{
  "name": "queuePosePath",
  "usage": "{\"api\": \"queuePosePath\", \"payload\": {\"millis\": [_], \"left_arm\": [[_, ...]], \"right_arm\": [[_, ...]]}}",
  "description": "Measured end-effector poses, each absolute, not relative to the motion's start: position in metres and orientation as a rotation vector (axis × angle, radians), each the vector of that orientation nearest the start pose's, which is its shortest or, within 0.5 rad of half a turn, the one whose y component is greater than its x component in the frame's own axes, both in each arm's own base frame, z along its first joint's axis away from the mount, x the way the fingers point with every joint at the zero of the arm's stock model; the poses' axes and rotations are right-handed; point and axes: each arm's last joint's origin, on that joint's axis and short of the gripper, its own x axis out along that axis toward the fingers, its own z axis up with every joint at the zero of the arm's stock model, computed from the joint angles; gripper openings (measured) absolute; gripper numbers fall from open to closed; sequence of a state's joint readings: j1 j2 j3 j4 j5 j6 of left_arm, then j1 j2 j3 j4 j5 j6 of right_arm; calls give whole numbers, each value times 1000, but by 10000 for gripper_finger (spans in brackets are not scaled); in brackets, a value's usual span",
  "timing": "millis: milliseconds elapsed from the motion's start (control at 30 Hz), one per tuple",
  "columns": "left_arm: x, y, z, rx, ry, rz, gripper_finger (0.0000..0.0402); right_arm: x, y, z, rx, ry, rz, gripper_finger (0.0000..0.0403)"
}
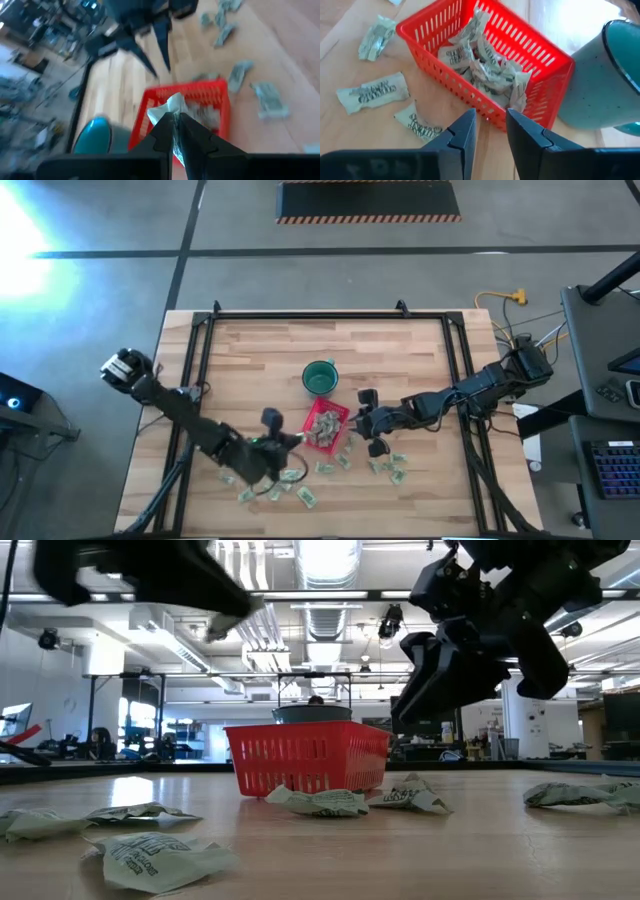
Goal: Pick and place items into bin
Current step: Put the light green stevia packet into the red bin
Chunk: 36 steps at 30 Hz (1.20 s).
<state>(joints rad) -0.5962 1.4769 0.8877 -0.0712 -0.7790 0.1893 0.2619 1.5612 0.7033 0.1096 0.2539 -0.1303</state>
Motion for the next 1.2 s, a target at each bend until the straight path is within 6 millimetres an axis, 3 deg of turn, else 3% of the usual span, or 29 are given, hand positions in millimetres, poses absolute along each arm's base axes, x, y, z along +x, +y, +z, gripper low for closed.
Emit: {"api": "queuePosePath", "payload": {"millis": [200, 433, 1000, 1200], "left_arm": [[285, -117, 228, 554, 527, 86, 8], [297, -88, 225, 478, 553, 39, 8], [311, -83, 197, 474, 610, 15, 9], [312, -83, 194, 477, 618, 13, 50]], "right_arm": [[281, 68, 152, -309, 790, 49, 87], [273, 66, 148, -282, 878, 29, 77], [265, 66, 155, -223, 902, 7, 73], [261, 65, 153, -186, 946, -16, 73]]}}
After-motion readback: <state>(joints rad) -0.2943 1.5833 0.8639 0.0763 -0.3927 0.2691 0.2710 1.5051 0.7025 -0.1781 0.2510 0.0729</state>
